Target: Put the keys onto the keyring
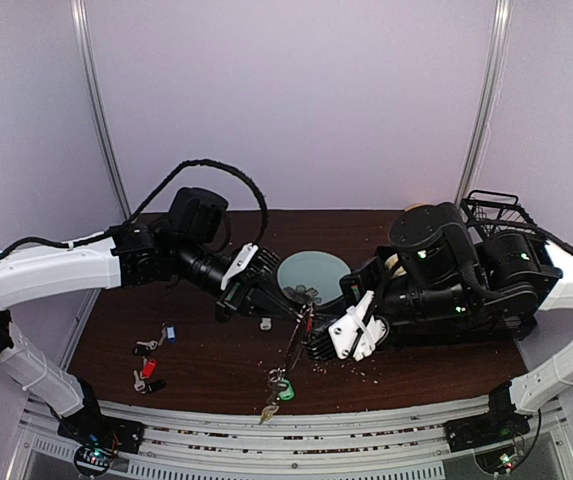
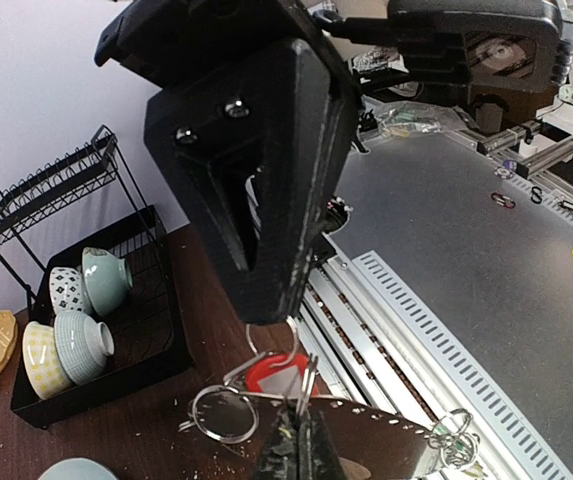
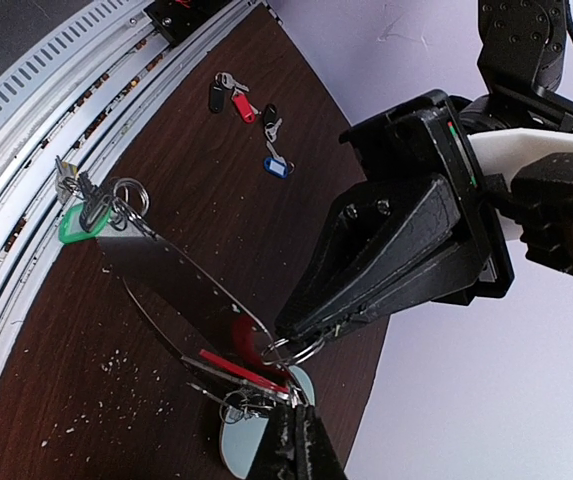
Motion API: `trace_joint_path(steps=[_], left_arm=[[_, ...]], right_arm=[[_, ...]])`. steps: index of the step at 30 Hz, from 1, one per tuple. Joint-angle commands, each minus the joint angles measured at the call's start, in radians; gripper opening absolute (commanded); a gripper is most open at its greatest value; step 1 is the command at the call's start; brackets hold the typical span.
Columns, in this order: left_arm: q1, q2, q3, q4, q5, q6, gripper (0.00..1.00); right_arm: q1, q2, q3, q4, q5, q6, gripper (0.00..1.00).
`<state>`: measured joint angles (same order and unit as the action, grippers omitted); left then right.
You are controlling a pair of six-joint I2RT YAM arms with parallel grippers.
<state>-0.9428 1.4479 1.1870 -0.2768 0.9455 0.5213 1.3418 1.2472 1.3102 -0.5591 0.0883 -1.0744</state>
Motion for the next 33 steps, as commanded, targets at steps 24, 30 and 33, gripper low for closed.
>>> trace_joint_path(steps=[24,30,33], left_arm=[[0.007,-0.024,-0.017,0.08,0.033,-0.017,0.0],[0.008,-0.026,-0.021,0.088,0.032,-0.022,0.0],[0.008,-0.028,-0.023,0.089,0.033,-0.021,0.0]], right_arm=[[0.013,0.004,-0.017,0.066,0.032,-0.019,0.0],[0.013,0.001,-0.025,0.072,0.01,-0.023,0.0],[0.014,-0.002,-0.027,0.053,0.011,-0.023,0.0]])
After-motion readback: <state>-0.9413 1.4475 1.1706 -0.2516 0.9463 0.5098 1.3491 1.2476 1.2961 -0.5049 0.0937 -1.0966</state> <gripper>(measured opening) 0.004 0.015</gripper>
